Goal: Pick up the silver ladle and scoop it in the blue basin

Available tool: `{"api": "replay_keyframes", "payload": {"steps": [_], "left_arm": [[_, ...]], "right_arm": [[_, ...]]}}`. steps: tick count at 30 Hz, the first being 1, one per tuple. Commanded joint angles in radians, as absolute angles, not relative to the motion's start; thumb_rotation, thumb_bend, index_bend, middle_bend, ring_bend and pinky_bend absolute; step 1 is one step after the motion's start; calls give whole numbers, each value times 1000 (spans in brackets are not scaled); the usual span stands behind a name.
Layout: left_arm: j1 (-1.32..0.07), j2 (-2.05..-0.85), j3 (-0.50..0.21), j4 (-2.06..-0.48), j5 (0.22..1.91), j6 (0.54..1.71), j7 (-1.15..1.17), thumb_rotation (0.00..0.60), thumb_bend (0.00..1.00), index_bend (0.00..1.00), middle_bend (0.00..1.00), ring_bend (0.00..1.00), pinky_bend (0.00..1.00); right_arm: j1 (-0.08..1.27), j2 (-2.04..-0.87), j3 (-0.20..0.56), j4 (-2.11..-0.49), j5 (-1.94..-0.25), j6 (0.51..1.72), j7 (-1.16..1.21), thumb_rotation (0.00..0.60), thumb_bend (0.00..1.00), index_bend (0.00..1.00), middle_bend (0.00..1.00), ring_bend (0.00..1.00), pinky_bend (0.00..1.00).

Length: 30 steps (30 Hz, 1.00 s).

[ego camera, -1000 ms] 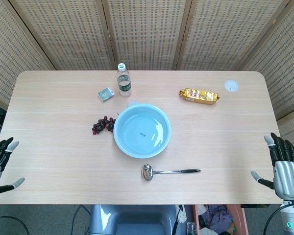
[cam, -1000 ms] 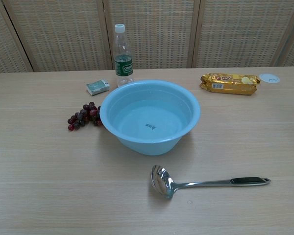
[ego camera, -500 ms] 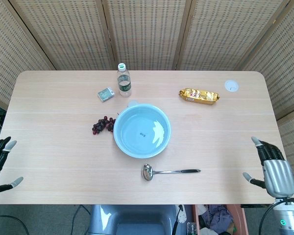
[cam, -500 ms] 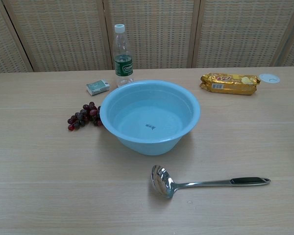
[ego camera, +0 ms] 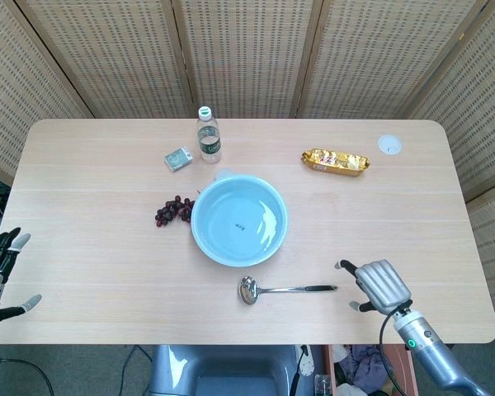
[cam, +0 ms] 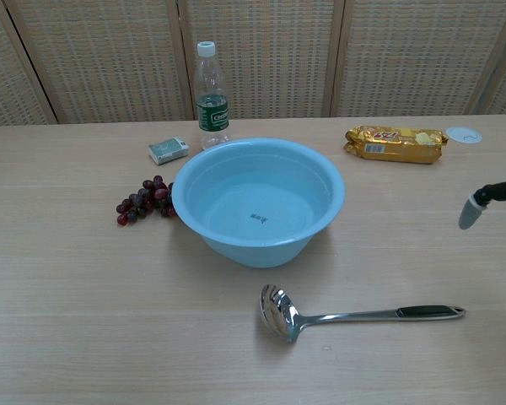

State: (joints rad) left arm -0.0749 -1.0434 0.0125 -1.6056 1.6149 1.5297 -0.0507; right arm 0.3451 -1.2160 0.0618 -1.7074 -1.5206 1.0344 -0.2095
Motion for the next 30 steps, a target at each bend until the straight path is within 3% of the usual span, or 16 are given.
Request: {"api": "replay_keyframes", "payload": {"steps": [1,13,20,30], "left_arm": [[-83,-1043,8,-1606,1605,1515,-51,600,0,0,0,0,0],[-87,-1041,2,-1609,1586,1504,-54,600,0,0,0,0,0],[-90,-1045,-1,-1612,1575,1494,-42,600,0,0,0,0,0],[-89,-1043,-1,-1613,1575,1497,-47,600,0,0,0,0,0]], "right_arm": [[390,-1291,80,-1713,-1421,982,-338,600,11,346,987,989,1000],[444,-1491,108,-1679,-1203,979,-583,600,237,425,997,989,1000],[481,-1579,117,-1640,-1098,988,-689,600,301,430,1000,989,1000],[502,-1626,109,-1612,-969,1018,-756,600,302,430,1000,989,1000]]}}
